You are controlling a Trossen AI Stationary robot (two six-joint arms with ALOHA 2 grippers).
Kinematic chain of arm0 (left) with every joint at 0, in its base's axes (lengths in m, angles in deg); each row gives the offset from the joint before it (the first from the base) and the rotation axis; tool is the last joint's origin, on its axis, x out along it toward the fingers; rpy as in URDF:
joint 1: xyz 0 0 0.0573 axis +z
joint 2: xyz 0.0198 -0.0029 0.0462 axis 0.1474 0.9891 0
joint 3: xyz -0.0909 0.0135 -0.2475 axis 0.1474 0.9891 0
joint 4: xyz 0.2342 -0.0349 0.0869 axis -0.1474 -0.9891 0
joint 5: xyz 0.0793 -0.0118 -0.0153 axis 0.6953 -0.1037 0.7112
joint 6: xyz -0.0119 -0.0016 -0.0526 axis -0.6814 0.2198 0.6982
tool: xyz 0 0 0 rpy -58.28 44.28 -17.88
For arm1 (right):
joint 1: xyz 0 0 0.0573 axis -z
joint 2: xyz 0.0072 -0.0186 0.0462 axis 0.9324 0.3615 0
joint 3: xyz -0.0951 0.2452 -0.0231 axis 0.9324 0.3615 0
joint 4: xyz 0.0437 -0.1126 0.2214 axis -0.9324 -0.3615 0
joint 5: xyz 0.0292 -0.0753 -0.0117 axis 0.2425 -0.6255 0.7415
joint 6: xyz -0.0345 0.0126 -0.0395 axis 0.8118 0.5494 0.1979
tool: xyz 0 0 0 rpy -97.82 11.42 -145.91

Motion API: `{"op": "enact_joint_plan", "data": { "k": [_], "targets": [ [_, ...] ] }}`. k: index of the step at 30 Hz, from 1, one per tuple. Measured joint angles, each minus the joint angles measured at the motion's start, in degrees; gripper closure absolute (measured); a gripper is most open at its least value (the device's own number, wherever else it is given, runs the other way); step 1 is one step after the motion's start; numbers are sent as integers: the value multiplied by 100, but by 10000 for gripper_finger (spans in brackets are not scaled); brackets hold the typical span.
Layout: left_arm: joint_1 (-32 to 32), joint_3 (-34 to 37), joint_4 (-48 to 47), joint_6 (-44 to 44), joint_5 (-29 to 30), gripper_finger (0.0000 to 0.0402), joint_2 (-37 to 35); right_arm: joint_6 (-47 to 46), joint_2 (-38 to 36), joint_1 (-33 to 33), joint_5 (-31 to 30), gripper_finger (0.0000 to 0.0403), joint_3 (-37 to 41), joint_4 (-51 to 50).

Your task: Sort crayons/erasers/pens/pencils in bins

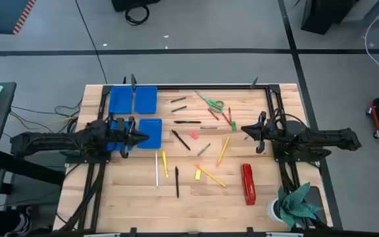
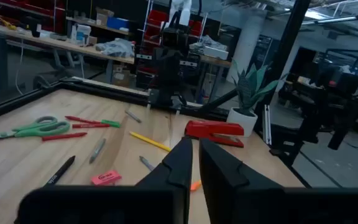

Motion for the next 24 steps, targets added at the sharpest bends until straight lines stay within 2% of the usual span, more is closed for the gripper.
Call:
{"op": "enact_joint_plan", "data": {
  "k": [24],
  "targets": [
    [1,1,-1,-1,-1,371,0,0,0,0,1,379,0,2]
  ]
}}
